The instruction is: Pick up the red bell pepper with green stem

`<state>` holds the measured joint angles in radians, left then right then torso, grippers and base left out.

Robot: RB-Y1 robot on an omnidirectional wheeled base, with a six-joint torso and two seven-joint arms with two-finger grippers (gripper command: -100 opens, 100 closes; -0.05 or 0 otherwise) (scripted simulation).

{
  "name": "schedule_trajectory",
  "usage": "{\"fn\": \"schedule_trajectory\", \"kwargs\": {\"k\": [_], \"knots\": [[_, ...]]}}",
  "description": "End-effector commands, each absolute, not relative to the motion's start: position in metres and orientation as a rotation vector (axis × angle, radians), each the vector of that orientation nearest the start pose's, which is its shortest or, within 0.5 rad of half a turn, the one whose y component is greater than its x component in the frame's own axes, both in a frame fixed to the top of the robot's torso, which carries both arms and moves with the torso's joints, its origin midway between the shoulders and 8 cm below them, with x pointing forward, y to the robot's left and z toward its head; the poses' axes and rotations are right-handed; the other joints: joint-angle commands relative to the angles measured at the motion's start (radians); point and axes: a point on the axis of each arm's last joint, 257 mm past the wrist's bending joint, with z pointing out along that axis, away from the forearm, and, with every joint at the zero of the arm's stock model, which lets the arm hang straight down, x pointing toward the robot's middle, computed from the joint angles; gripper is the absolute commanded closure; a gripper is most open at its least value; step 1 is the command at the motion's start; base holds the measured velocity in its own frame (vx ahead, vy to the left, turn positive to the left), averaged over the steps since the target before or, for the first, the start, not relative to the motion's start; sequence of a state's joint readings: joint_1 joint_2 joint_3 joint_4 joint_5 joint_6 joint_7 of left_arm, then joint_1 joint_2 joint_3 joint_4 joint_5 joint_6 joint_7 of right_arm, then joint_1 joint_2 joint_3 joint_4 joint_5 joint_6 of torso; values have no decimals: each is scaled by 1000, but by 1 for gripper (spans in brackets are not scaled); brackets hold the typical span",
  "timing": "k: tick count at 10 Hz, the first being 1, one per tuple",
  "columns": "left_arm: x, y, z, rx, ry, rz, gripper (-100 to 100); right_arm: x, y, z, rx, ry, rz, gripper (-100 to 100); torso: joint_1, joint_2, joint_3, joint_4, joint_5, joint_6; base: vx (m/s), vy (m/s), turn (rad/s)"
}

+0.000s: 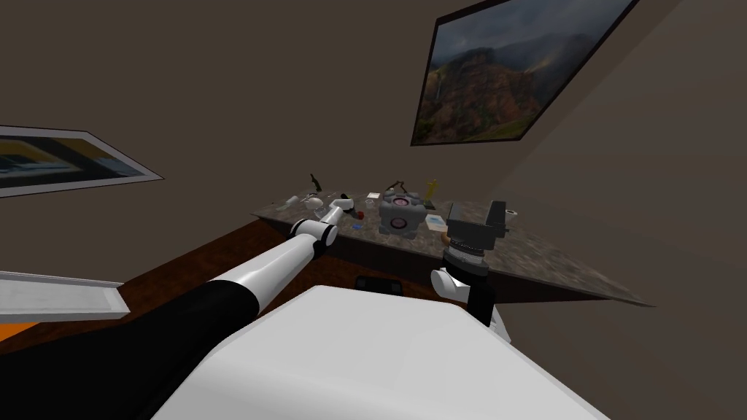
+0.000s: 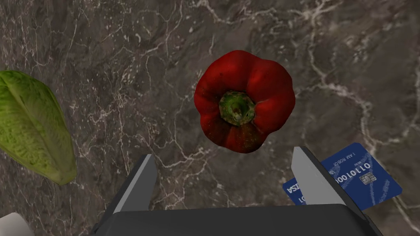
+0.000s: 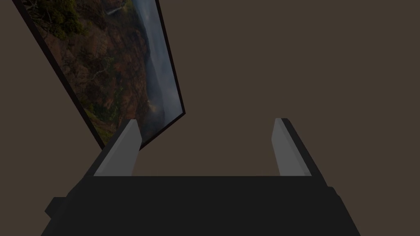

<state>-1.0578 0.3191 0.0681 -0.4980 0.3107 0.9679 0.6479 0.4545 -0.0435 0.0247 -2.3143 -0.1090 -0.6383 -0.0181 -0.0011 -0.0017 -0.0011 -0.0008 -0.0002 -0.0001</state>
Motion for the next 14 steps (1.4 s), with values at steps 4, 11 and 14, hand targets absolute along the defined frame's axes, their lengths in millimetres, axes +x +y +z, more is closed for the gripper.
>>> {"fn": "schedule_trajectory", "kwargs": {"k": [4, 11, 14], "knots": [[647, 254, -287, -2544, 1226, -765, -100, 312, -272, 76, 532, 424, 1473, 0, 1, 1, 1, 0, 0, 0, 19, -19, -13], [646, 253, -289, -2546, 1226, -764, 100, 312, -272, 76, 532, 424, 1473, 0, 2, 1, 1, 0, 0, 0, 19, -1, 0], [651, 253, -273, -2545, 1226, -764, 100, 312, -272, 76, 532, 424, 1473, 0, 1, 2, 1, 1, 0, 0, -22, 4, 1]]}}
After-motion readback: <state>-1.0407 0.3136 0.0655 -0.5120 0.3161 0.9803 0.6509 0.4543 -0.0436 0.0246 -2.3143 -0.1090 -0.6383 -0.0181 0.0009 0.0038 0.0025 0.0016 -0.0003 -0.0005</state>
